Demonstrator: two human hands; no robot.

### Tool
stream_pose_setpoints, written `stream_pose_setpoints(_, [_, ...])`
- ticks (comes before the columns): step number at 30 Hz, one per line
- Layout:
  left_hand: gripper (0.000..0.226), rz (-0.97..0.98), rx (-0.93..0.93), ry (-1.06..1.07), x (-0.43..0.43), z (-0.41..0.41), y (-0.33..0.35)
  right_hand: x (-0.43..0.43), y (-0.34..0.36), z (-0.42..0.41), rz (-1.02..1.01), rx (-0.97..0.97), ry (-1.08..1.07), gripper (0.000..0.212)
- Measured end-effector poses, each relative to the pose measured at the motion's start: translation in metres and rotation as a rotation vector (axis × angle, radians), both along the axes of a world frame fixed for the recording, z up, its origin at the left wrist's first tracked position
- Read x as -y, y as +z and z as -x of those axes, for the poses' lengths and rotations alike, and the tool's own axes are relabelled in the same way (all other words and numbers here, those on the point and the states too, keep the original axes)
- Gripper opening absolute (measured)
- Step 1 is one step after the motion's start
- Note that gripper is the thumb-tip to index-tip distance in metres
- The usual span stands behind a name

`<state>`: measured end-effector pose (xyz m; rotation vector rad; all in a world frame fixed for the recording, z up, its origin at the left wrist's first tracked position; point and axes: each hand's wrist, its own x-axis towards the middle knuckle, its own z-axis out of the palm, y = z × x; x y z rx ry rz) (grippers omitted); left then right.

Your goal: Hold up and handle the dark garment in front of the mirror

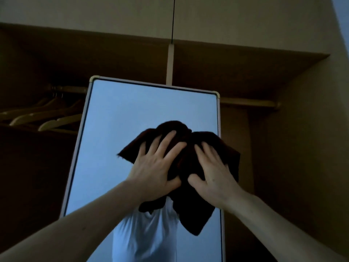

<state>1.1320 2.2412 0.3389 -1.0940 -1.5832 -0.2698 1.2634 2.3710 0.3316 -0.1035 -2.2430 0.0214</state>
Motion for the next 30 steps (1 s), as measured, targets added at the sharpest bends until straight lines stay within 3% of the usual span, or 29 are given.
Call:
stream_pose_setpoints(5, [0.078,0.035,0.087,0.014,0.009,-0.001,0.002,0.005,0.017,0.004,0.116,-0.029,0.13,0.08])
stream_pose_setpoints(10, [0.081,0.007,0.159,0.03,0.01,-0.003,0.073,0.017,0.085,0.016,0.296,-0.165,0.213,0.068])
stream_pose_setpoints(13, [0.084,0.04,0.225,-0.05,0.011,-0.013,0.098,0.032,0.122,0.027,0.452,-0.21,0.161,0.085])
stream_pose_setpoints(17, [0.073,0.016,0.232,-0.36,0.048,0.003,0.076,0.049,0.119,0.049,0.372,-0.202,-0.11,0.096])
stream_pose_setpoints(19, [0.055,-0.118,0.256,-0.469,0.071,0.016,0.067,0.059,0.117,0.056,0.376,-0.259,-0.187,0.1])
stream_pose_setpoints(22, [0.032,-0.354,0.249,-0.532,0.1,0.027,0.073,0.079,0.117,0.079,0.255,-0.36,-0.337,0.107])
stream_pose_setpoints(25, [0.029,-0.539,0.25,-0.475,0.12,0.037,0.085,0.097,0.111,0.104,-0.026,-0.431,-0.32,0.099])
stream_pose_setpoints(27, [0.037,-0.647,0.36,-0.453,0.132,0.051,0.094,0.1,0.109,0.11,-0.146,-0.419,-0.262,0.093])
stream_pose_setpoints(30, [0.049,-0.7,0.785,-0.508,0.141,0.065,0.101,0.094,0.11,0.106,-0.191,-0.421,-0.225,0.087])
